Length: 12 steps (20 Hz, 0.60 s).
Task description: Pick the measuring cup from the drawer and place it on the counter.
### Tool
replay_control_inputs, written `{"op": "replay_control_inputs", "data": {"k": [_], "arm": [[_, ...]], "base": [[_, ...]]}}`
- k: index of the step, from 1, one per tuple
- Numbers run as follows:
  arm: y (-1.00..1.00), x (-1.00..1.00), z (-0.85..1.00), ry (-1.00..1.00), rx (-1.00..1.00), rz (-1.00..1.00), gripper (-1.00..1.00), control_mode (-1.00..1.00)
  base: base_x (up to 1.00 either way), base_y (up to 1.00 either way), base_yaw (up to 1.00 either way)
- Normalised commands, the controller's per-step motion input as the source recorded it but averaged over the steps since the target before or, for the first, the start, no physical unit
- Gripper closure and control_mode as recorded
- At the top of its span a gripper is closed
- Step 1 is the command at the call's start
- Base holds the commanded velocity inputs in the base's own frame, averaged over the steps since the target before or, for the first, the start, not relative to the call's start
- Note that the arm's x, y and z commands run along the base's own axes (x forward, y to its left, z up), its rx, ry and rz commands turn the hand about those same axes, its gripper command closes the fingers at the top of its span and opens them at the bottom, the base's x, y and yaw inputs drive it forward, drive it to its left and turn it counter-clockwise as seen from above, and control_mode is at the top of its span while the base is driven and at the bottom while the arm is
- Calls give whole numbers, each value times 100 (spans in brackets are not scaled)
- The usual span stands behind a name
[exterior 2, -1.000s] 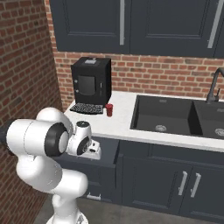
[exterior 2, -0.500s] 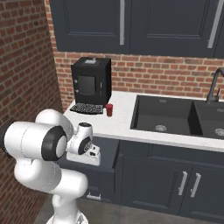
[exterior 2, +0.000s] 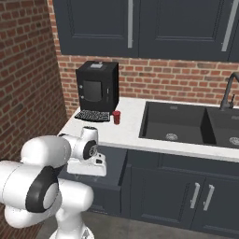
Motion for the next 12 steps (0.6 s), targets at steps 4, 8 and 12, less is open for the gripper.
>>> {"op": "replay_control_inputs", "data": {"k": [4,8,12], "arm": [[0,-98,4,4,0,18,-100,-100],[7,-28,57,-19,2,7,-100,-100],[34,23,50,-38,13,1,-100,-100]], "base": [[0,0,0],[0,0,0],[0,0,0]]}}
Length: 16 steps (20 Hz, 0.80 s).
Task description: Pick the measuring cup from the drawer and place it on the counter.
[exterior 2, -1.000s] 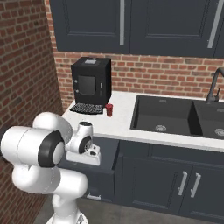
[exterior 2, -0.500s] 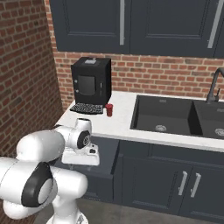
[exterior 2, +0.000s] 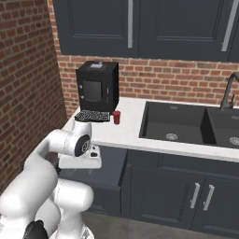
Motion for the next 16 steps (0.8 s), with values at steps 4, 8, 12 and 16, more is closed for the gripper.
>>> {"op": "replay_control_inputs", "data": {"k": [4,8,12,16], "arm": [[50,40,20,-34,13,0,-100,-100],[49,40,0,-13,6,-2,-100,-100],[27,64,-5,2,5,-9,-100,-100],[12,60,-14,8,3,-11,-100,-100]], "base": [[0,0,0],[0,0,0],[0,0,0],[0,0,0]]}}
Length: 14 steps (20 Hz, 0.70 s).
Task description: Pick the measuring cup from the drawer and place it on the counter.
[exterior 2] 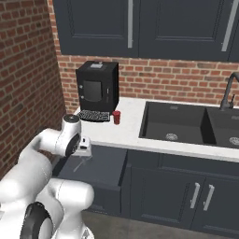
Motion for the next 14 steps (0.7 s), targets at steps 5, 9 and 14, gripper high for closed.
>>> {"op": "replay_control_inputs", "data": {"k": [5,9,14], "arm": [[0,28,-36,4,1,-15,-100,-100],[0,13,-47,0,0,-16,-100,-100],[4,26,-45,0,0,-11,-100,-100]], "base": [[0,0,0],[0,0,0],[0,0,0]]}}
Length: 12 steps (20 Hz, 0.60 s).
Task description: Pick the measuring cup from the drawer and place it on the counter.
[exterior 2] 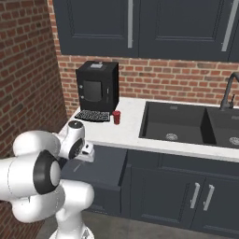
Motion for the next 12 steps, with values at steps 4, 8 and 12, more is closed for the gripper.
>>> {"op": "replay_control_inputs", "data": {"k": [4,8,12], "arm": [[13,29,-41,0,0,-3,-100,-100],[21,26,-37,0,0,-1,-100,-100],[17,31,-29,0,0,0,-100,-100]], "base": [[0,0,0],[0,0,0],[0,0,0]]}}
